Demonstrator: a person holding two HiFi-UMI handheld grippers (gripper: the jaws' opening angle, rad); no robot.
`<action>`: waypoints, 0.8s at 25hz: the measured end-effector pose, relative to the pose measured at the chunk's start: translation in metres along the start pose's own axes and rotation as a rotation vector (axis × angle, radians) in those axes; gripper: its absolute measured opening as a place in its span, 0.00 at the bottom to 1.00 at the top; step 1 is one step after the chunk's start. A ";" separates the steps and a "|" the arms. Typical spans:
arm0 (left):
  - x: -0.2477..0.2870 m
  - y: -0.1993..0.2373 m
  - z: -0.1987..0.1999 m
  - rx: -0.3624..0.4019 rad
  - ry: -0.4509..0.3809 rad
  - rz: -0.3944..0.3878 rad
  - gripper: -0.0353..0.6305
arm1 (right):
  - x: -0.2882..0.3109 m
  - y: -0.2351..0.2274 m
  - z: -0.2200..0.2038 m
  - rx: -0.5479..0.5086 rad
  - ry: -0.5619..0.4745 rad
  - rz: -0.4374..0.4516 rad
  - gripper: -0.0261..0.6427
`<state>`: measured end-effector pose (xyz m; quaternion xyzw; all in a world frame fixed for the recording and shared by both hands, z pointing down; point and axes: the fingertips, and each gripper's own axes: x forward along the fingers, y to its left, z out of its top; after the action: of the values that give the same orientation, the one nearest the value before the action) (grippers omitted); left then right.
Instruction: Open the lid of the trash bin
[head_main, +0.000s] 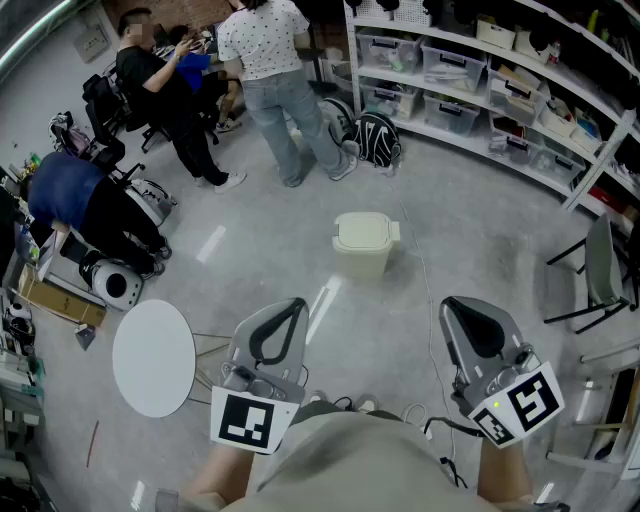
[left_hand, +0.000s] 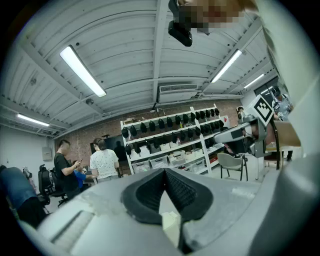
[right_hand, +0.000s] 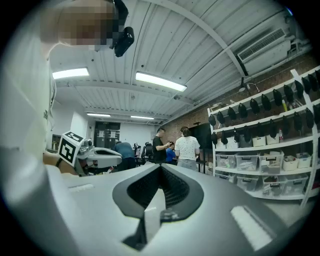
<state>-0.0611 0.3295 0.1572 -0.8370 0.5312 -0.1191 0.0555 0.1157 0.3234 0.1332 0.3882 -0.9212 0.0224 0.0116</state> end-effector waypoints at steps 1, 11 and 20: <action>-0.002 0.000 0.000 -0.005 0.000 -0.001 0.06 | 0.000 0.003 0.000 0.000 -0.001 0.002 0.04; -0.005 -0.007 0.003 -0.005 -0.004 -0.004 0.06 | -0.008 0.002 -0.001 0.019 -0.011 -0.007 0.04; -0.006 -0.006 0.003 0.000 -0.011 -0.004 0.06 | -0.008 -0.001 -0.010 0.026 0.001 -0.019 0.04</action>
<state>-0.0576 0.3375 0.1543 -0.8386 0.5294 -0.1145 0.0584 0.1218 0.3291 0.1425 0.3970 -0.9171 0.0345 0.0075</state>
